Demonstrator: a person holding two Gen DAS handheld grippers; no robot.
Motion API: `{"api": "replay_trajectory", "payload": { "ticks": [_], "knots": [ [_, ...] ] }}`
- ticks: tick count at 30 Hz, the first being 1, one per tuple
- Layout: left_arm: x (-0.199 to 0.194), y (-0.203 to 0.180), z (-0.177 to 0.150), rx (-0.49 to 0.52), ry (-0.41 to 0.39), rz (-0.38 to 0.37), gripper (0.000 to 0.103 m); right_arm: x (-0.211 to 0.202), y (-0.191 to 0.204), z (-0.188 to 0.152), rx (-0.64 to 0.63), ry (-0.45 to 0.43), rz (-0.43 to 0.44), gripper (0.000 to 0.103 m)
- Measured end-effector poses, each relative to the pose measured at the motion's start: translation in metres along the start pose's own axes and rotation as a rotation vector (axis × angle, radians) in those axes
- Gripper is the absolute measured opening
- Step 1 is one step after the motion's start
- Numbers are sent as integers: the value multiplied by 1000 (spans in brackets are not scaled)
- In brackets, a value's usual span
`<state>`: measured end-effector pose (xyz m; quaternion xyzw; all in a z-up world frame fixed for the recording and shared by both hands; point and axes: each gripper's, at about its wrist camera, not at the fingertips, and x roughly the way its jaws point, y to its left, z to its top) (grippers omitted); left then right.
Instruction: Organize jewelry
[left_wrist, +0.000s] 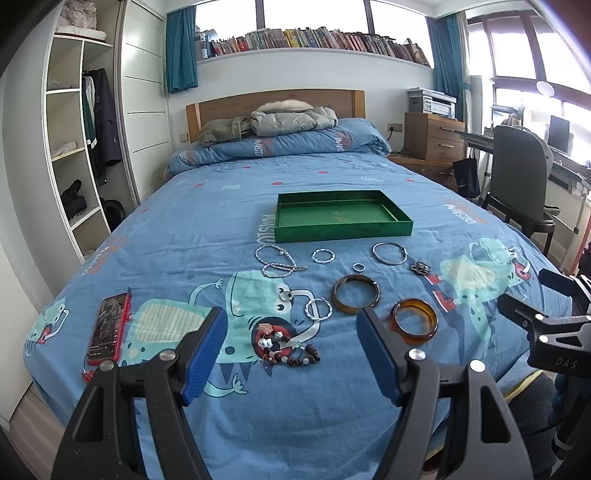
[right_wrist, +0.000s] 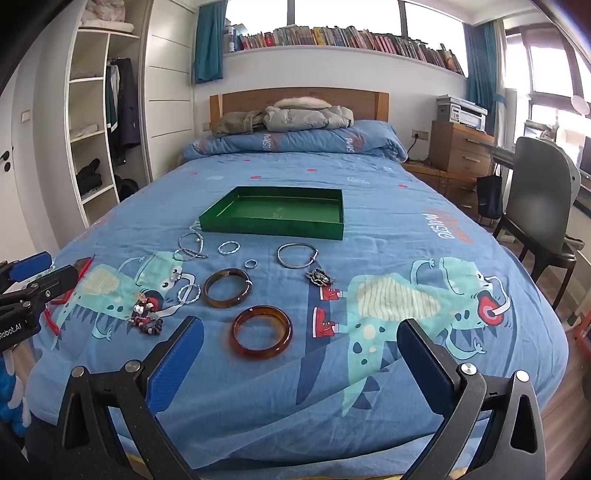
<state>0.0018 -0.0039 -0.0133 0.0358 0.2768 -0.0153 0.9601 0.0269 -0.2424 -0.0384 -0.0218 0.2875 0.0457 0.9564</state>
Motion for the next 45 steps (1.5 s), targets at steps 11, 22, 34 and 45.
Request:
{"api": "replay_trajectory", "payload": {
  "ticks": [11,22,34,45],
  "knots": [
    [3,2,1,-2,27,13,71,-2,2,0,-2,-1,-6,103],
    [4,0,5,8,46,34,71,0,2,-1,-8,4,3,103],
    [14,-3,4,16,88,31,71,4,1,-1,0,19,12,103],
    [29,0,1,10,135,11,71,17,2,-7,-12,53,24,103]
  ]
}}
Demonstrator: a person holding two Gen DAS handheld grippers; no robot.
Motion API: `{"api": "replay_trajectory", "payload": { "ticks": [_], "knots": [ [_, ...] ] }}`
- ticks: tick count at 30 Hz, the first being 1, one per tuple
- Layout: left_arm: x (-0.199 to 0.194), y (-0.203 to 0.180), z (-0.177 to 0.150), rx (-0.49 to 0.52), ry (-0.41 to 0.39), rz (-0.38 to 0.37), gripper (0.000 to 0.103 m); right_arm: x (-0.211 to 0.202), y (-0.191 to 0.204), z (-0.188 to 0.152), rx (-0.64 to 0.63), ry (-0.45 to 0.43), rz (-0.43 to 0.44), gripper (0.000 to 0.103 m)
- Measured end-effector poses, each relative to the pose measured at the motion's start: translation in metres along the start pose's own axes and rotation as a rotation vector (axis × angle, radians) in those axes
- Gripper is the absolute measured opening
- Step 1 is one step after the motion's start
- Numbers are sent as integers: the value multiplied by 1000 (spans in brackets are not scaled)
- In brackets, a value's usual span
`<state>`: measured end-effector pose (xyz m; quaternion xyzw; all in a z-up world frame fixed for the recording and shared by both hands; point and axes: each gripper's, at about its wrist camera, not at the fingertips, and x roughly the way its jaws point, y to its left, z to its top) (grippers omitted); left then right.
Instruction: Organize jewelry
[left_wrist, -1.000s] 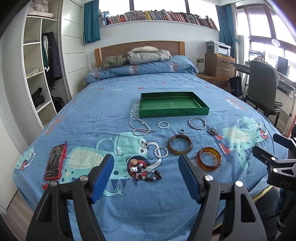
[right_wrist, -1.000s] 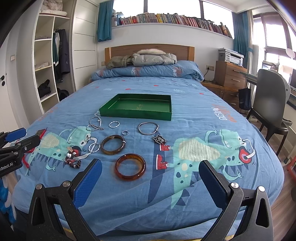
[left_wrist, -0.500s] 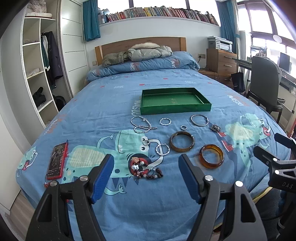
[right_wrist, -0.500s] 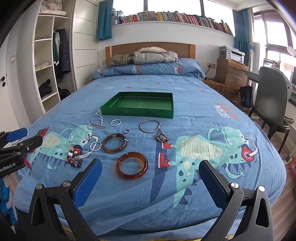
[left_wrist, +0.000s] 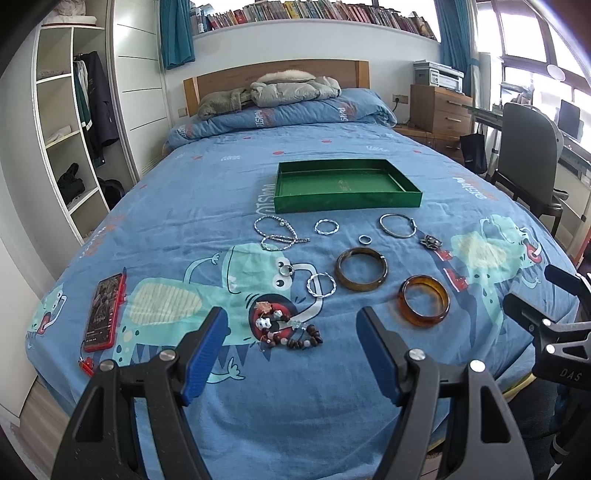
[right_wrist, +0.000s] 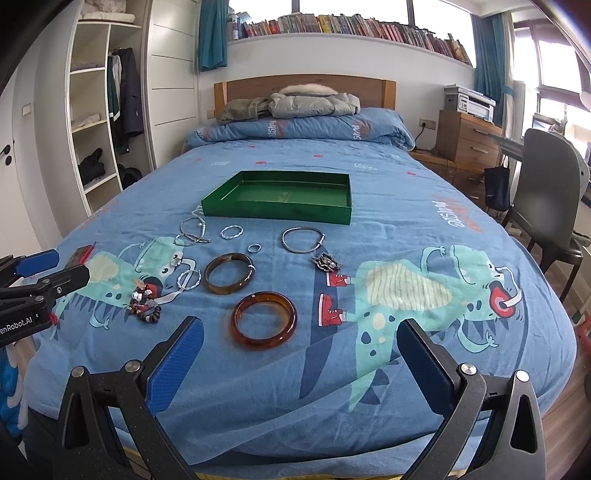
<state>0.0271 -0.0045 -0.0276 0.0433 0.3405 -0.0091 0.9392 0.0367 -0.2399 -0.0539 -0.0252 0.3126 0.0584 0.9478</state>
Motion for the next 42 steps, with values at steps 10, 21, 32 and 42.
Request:
{"api": "replay_trajectory", "payload": {
  "ticks": [10,21,32,42],
  "knots": [
    [12,5,3,-19,-5,-7,71,14,-3,1,2,13,2,102],
    [58,49,-5,-177,117,-1,71,50,-9,2,14,84,38,67],
    [132,48,-15,-239,281,-74,70,111,-10,10,-8,194,134,43],
    [164,42,-20,-223,325,-45,63,154,-6,8,-32,280,179,37]
  ]
}}
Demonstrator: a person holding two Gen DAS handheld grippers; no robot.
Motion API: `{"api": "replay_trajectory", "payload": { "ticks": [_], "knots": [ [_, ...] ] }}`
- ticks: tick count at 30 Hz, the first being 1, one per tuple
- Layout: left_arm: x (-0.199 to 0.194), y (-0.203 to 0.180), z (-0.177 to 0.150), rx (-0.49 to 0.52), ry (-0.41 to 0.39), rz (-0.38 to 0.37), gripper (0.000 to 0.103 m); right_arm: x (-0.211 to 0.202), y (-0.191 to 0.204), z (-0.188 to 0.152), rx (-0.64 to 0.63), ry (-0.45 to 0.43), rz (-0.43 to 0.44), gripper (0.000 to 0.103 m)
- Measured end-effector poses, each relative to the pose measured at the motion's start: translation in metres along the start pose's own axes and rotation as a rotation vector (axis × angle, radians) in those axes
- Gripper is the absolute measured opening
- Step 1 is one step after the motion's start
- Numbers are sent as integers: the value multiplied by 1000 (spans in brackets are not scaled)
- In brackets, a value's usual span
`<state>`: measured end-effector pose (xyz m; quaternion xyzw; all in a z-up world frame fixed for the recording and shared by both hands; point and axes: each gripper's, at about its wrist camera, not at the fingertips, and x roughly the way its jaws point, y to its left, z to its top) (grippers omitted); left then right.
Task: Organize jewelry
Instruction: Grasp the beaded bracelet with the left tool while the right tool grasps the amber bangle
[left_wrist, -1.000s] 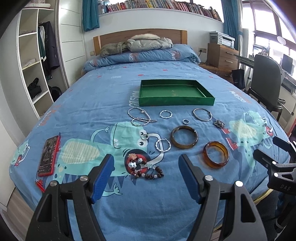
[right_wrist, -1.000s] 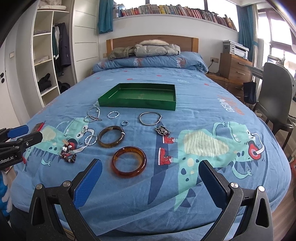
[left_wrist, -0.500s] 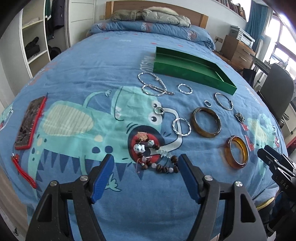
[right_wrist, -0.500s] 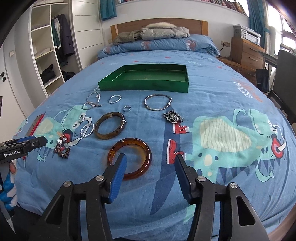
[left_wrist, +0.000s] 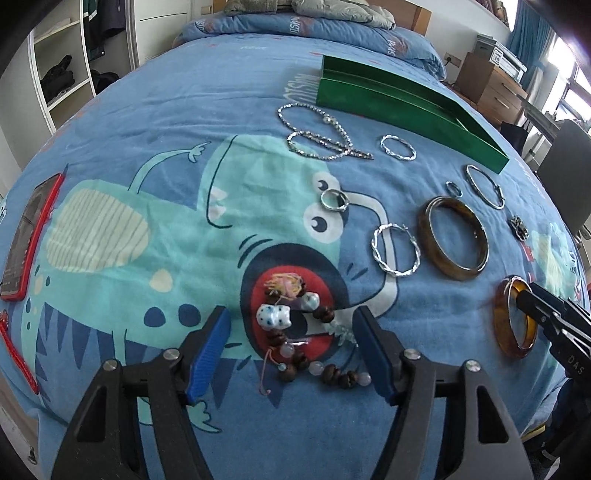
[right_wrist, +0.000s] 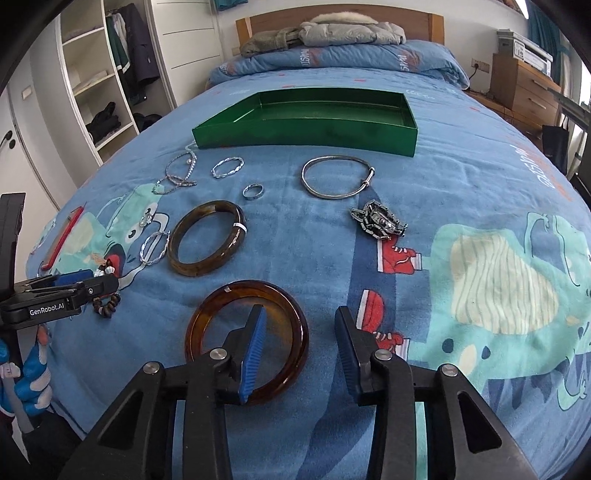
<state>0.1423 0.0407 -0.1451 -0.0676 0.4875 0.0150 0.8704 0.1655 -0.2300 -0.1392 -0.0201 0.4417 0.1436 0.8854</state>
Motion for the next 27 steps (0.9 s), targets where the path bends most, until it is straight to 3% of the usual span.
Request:
{"api": "replay_trajectory", "payload": {
  "ticks": [9,13,17,21,27],
  "knots": [
    [8,-13,3,77,-38,63,35,25,7,7,-115,72,11,38],
    [11,-17,9,101,-58,71,17,27,7,10,-157,90,12,37],
    [11,-18,11,106,-70,70,17,26,14,9,-181,79,-27,33],
    [5,-16,8,110,-81,76,16,22,17,9,-180,62,-57,12],
    [-10,-4,8,97,-108,91,16,10,19,8,-166,35,-93,11]
  ]
}}
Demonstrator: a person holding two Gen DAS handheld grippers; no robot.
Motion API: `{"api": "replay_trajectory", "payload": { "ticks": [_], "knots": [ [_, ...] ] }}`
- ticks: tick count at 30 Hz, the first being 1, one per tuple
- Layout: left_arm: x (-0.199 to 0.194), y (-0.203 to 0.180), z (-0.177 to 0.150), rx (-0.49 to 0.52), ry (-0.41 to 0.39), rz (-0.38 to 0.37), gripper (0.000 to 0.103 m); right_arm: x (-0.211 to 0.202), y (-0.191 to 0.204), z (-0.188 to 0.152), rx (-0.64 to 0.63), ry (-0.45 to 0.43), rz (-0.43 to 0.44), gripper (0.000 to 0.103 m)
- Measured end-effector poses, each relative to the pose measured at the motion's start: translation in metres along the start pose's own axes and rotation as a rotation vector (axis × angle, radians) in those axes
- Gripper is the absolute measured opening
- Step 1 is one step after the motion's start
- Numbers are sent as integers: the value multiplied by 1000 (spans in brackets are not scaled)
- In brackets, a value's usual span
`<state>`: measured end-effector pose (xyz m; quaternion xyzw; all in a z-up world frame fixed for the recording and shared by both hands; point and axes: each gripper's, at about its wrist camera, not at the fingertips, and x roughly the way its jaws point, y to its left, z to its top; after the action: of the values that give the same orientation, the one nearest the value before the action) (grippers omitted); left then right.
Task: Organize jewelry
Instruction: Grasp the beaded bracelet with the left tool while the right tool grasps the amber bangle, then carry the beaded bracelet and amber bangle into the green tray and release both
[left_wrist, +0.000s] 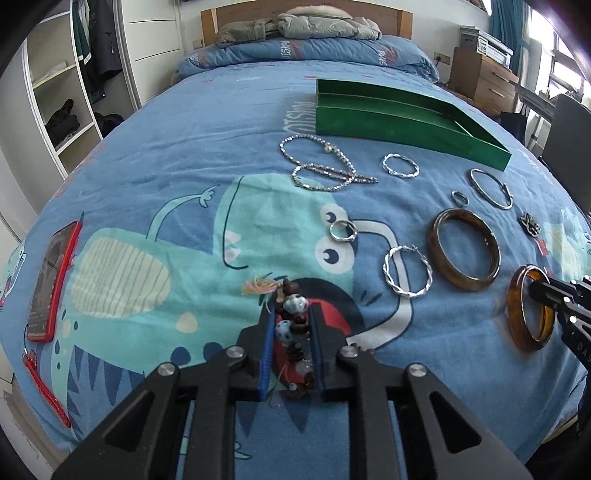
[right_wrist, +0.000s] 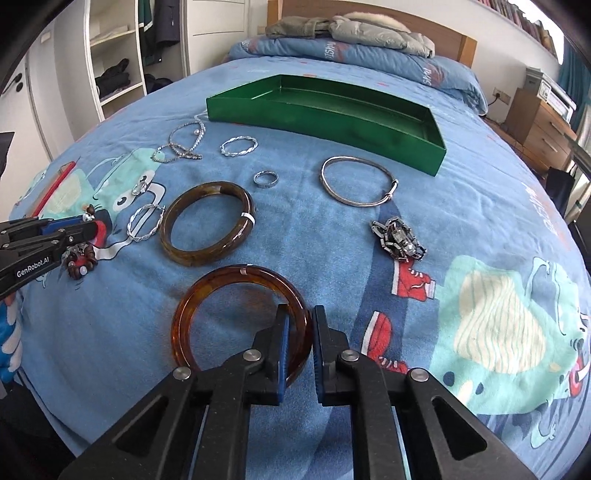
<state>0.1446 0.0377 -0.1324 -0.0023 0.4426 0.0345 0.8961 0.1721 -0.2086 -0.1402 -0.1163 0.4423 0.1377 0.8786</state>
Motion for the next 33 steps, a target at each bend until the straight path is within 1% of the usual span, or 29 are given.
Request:
{"api": "replay_trajectory", "payload": {
  "ticks": [3,9,18,26,33],
  "knots": [
    [-11,5,0,-8,-18,5,16,-11,-1,-3,16,-18,-13,10],
    [-38,12,1,-12,-62,9,16,-44,-3,-8,45,-80,-60,10],
    [-79,19,12,-25,-136,12,16,-100,-6,-2,62,-194,-94,10],
    [-104,21,37,-35,-197,-5,16,-139,-12,19,102,-302,-79,10],
    [-111,18,77,-35,-240,-37,16,-156,-25,55,131,-373,-65,10]
  ]
}}
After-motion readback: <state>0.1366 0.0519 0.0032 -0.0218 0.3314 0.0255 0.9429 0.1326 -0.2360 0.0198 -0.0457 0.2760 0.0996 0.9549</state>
